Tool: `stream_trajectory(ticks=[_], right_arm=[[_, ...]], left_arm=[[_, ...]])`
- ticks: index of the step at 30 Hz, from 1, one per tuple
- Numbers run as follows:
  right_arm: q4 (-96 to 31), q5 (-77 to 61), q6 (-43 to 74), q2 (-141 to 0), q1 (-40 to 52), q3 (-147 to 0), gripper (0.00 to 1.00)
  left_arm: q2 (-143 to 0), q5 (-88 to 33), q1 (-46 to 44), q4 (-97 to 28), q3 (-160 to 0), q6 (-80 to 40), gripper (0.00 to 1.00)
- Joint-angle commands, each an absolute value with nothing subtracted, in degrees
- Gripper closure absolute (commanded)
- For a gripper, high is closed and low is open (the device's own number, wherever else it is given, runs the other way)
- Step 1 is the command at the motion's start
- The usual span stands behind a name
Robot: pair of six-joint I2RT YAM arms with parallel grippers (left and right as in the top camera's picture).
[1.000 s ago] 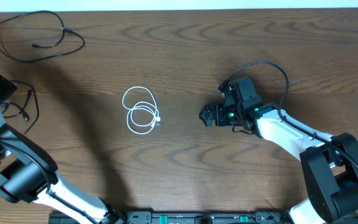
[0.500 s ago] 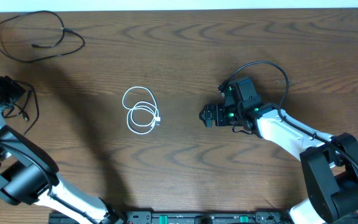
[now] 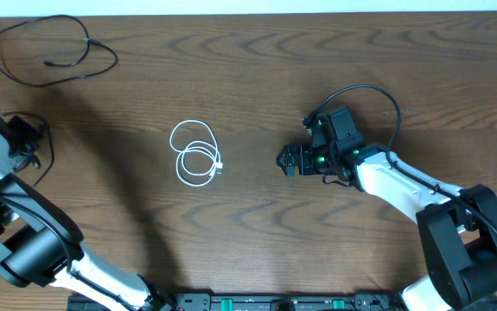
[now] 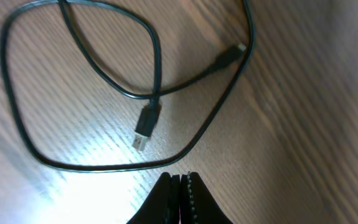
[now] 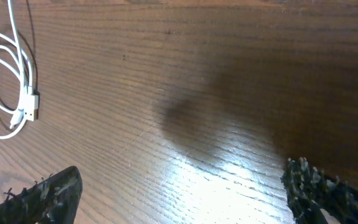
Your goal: Untangle cables
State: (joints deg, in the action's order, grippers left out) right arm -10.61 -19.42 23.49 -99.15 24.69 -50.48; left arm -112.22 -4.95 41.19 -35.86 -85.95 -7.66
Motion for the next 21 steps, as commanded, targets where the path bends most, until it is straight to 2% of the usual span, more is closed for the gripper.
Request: stream_trajectory(ticks=[1, 5, 11, 21], right_arm=[[-10.5, -19.0, 23.8, -98.3, 25.2, -50.1, 0.01], [-10.0, -19.0, 23.8, -98.3, 25.2, -50.1, 0.01], [-10.1, -19.0, 23.8, -98.3, 25.2, -50.1, 0.01], [-10.3, -19.0, 23.7, -98.3, 25.2, -50.1, 0.01]], left_arm=[[-111.6, -5.6, 40.4, -34.1, -83.2, -7.1, 0.92], [-111.6, -9.5, 37.7, -29.4, -79.0, -0.8, 0.92], [-112.6, -9.4, 35.6, -25.0, -76.4, -0.6, 0.92], [-116.4, -6.8, 37.4, -24.1, -76.4, -0.6, 0.92]])
